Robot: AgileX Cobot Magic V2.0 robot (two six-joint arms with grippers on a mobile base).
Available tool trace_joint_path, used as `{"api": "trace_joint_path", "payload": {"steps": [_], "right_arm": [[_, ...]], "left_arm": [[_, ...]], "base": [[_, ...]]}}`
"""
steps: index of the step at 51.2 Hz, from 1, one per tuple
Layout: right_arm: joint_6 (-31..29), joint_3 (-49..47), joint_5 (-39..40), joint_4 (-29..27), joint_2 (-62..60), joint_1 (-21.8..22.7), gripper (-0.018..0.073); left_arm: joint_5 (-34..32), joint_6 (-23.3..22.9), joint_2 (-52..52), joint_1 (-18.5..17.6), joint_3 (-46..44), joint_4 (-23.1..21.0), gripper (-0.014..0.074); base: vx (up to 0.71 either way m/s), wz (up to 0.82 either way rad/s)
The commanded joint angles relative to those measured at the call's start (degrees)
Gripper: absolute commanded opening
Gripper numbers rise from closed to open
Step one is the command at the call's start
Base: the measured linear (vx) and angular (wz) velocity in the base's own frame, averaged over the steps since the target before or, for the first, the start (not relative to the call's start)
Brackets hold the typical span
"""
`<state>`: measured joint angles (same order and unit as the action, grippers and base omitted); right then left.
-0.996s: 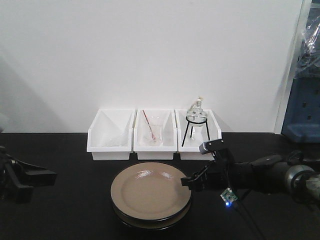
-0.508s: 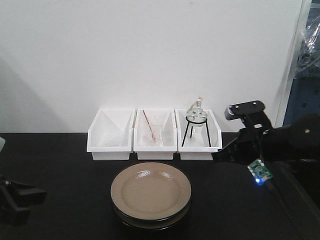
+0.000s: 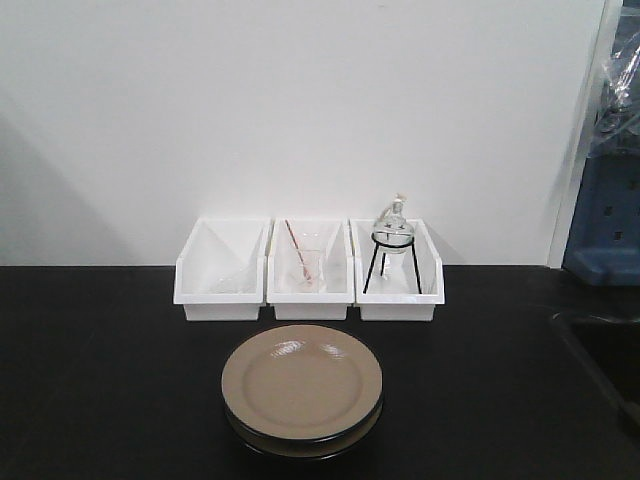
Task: Arrange circular plates on left workspace
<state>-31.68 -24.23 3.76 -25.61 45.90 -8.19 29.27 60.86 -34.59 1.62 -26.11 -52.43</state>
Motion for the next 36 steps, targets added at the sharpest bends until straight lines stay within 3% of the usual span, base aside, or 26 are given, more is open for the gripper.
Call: {"api": "trace_joint_path", "payload": {"steps": [1, 8, 36], "right_arm": [[-0.12, 2.33, 9.93, 0.00, -4.15, 0.22, -0.0005], [-0.06, 3.85, 14.55, -0.30, -5.62, 0.22, -0.0005], [-0.06, 3.85, 13.91, -0.30, -5.62, 0.22, -0.0005]], "left_arm": [[-6.63, -0.05, 4.02, 0.02, 0.93, -4.08, 0.0000], [-10.27, -0.49, 6.84, 0.02, 2.15, -5.23, 0.0000], [-9.85, -0.62, 7.06, 0.02, 2.15, -5.16, 0.0000]], "base": [[0.00, 0.00], [0.00, 0.00], [0.00, 0.00]]}}
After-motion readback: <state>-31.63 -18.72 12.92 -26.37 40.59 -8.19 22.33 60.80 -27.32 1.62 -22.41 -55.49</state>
